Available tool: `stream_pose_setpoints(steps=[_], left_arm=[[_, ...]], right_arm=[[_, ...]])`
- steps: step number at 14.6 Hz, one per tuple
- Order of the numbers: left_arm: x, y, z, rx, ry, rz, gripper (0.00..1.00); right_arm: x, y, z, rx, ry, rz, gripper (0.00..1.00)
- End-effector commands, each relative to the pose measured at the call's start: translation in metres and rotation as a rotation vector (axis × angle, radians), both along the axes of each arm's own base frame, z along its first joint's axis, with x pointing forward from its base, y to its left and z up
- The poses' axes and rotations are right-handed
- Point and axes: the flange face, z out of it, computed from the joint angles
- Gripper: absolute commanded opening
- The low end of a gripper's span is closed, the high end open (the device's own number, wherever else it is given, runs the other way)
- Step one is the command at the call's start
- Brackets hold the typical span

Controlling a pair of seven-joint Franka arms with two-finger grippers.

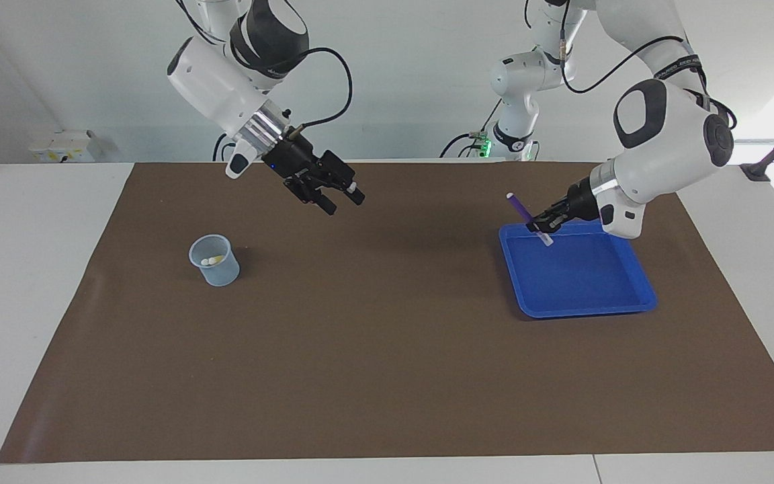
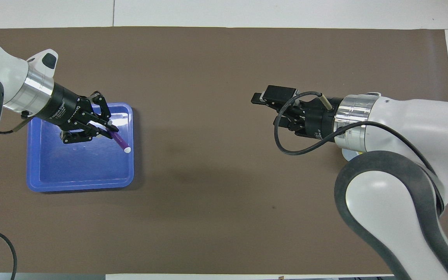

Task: Transfer and insert pens with both arms
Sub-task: 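Lift the purple pen with the left gripper toward the right gripper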

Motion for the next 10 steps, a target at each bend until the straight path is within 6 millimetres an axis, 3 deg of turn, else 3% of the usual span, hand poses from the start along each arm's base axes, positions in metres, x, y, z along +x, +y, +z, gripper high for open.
stream_pose_setpoints(steps=[1,4,10], left_arm=[[-0.008,-0.041,0.020,-0.004,0.049,0.210,0.00],[-0.016,-0.088,0.028,-0.008,0.087,0.380,0.00],[-0.034,-0.117,0.017,-0.091,0.161,0.535,0.00]], right_arm=[[-0.015,0.021,0.002,0.031,0.004,-0.058,1.00],[-0.023,0.046,0.004,0.053,-0.004,-0.106,1.00],[-0.035,0.070,0.004,0.056,-0.007,-0.080,0.99]])
